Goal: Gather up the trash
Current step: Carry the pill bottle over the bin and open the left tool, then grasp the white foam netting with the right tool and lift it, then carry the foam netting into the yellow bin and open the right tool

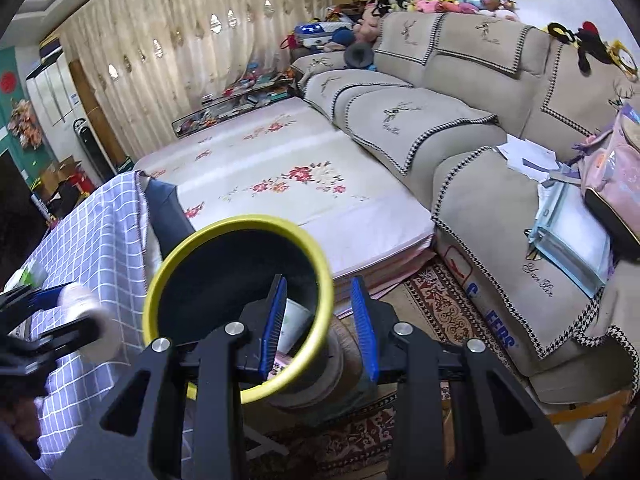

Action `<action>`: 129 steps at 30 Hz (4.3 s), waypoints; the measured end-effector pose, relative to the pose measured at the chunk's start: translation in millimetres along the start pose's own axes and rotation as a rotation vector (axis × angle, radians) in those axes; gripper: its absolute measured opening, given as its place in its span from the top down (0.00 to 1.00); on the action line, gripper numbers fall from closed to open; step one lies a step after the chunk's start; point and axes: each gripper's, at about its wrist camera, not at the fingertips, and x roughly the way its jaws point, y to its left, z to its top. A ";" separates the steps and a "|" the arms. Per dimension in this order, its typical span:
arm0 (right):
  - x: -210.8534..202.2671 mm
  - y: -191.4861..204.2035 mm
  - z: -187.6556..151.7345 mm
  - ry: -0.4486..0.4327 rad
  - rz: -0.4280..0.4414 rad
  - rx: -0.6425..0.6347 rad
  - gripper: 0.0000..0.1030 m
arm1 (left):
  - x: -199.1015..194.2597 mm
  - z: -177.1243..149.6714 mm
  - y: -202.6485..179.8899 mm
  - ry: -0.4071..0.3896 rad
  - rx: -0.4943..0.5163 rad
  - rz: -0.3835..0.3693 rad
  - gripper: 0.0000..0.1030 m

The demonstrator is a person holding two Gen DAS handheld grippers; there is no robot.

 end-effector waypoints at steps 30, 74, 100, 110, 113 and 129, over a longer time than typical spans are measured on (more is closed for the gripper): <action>7.1 5.3 6.1 0.016 -0.002 -0.016 0.64 | 19.0 9.8 -2.5 0.030 -0.031 0.019 0.11; -27.0 401.2 -150.9 0.239 0.588 -0.843 0.33 | -297.3 -314.4 186.1 -0.289 -0.654 0.548 0.05; -64.1 306.6 -133.4 0.227 0.595 -0.698 0.86 | -281.0 -300.7 171.3 -0.271 -0.617 0.514 0.05; -39.6 217.9 -71.0 0.143 0.403 -0.493 0.86 | -268.0 -286.1 166.4 -0.258 -0.593 0.500 0.05; -22.1 185.5 -49.6 0.123 0.305 -0.428 0.85 | -261.2 -280.1 166.7 -0.249 -0.589 0.497 0.05; 87.2 101.4 -19.3 0.192 -0.003 -0.280 0.44 | -225.3 -245.5 173.5 -0.186 -0.565 0.496 0.05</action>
